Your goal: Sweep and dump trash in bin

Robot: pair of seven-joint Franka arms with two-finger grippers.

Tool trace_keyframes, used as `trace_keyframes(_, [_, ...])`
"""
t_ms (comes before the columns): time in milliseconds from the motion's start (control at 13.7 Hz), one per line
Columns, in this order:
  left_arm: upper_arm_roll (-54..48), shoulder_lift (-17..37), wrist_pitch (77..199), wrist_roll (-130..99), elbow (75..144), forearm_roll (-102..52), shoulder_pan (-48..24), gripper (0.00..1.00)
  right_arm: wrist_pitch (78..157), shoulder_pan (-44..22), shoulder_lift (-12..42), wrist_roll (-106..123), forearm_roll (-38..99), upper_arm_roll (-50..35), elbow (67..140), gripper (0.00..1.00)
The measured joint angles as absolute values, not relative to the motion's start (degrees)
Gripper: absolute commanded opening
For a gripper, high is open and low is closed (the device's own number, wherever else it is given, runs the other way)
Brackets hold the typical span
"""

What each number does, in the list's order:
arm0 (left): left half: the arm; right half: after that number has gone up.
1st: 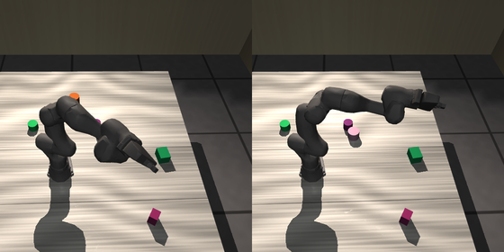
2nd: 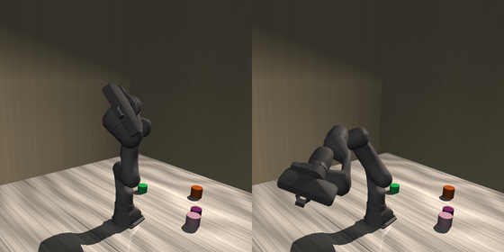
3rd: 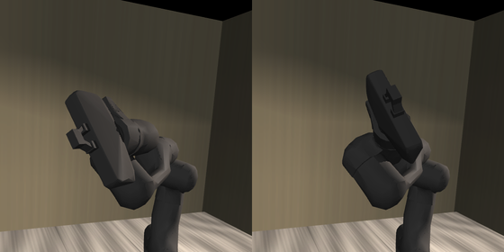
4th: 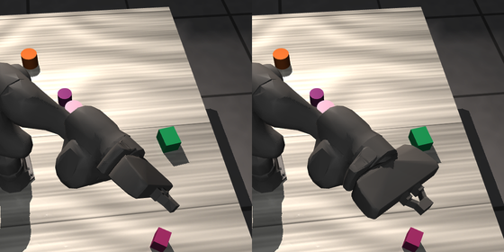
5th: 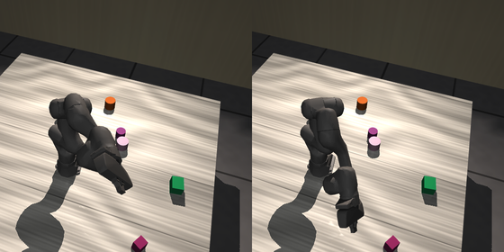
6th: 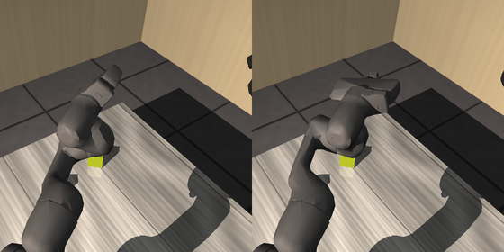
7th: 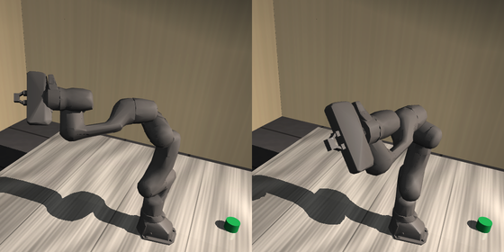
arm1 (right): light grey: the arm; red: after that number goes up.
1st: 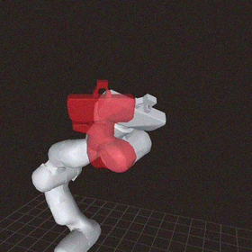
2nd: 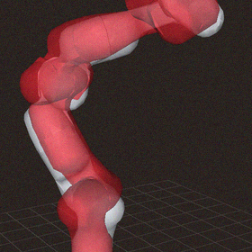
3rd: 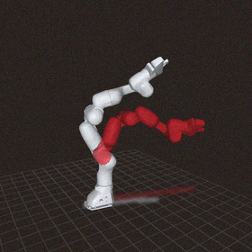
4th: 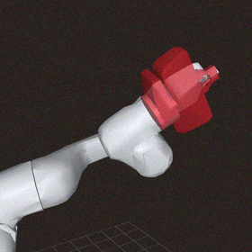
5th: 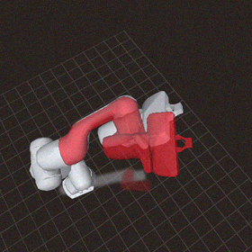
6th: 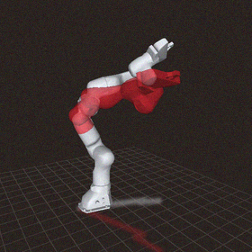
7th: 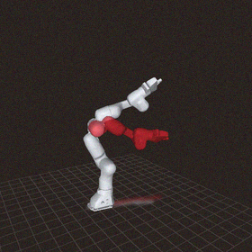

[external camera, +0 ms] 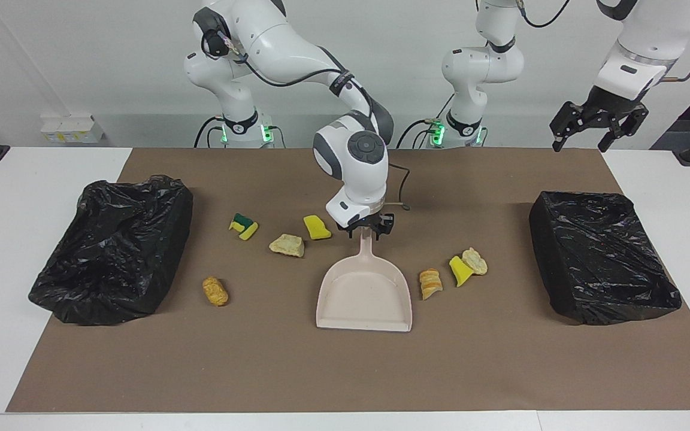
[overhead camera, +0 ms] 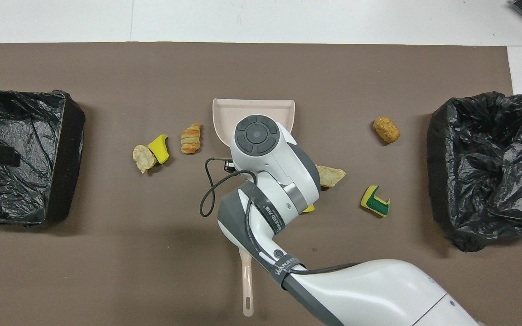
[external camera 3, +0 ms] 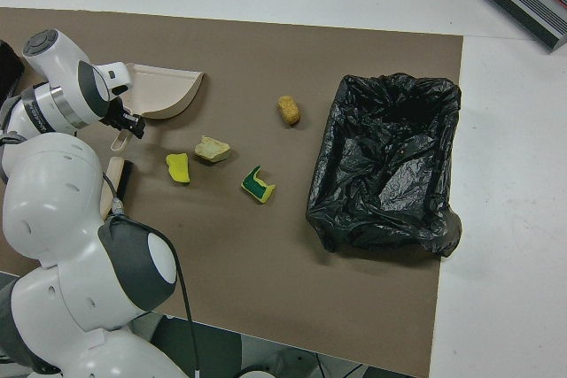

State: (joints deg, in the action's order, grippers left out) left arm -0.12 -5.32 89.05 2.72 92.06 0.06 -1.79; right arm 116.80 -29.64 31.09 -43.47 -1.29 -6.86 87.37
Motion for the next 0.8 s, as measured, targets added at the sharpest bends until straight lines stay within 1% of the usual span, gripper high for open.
trace_keyframes(73, [-0.12,-5.32,89.01,2.72,92.06,0.06,-1.79,1.00,116.77,-29.60,31.06,-43.57,-1.31,-6.82,87.21,0.23])
trace_keyframes(146, [-0.12,-5.32,89.00,2.72,92.06,0.06,-1.79,1.00,116.77,-29.55,31.04,-43.58,-1.31,-6.78,87.07,0.34])
trace_keyframes(219, [-0.12,-5.32,88.99,2.72,92.08,0.06,-1.79,1.00,116.75,-29.55,31.03,-43.58,-1.31,-6.77,87.00,0.42])
trace_keyframes(291, [-0.12,-5.36,88.99,2.72,92.22,0.06,-1.79,1.00,116.75,-29.56,31.02,-43.58,-1.31,-6.77,86.98,0.42])
trace_keyframes(364, [-0.16,-5.47,89.00,2.72,92.65,0.06,-1.81,1.00,116.75,-29.56,31.02,-43.58,-1.31,-6.77,86.98,0.36])
trace_keyframes(437, [-0.36,-5.62,89.00,2.72,93.54,0.06,-1.89,1.00,116.75,-29.56,31.00,-43.58,-1.32,-6.77,86.98,0.18])
trace_keyframes(510, [-0.73,-5.84,89.05,2.69,94.88,0.04,-2.11,1.00,116.75,-29.55,30.97,-43.58,-1.34,-6.76,86.97,0.07])
trace_keyframes(583, [-1.04,-6.11,89.41,2.39,96.83,0.00,-2.98,1.00,116.74,-29.53,30.92,-43.58,-1.36,-6.74,86.96,0.00])
trace_keyframes(802, [-1.56,-7.60,94.48,-1.89,104.50,0.00,-8.00,1.00,116.58,-29.24,30.72,-43.58,-1.36,-6.67,86.95,0.00])
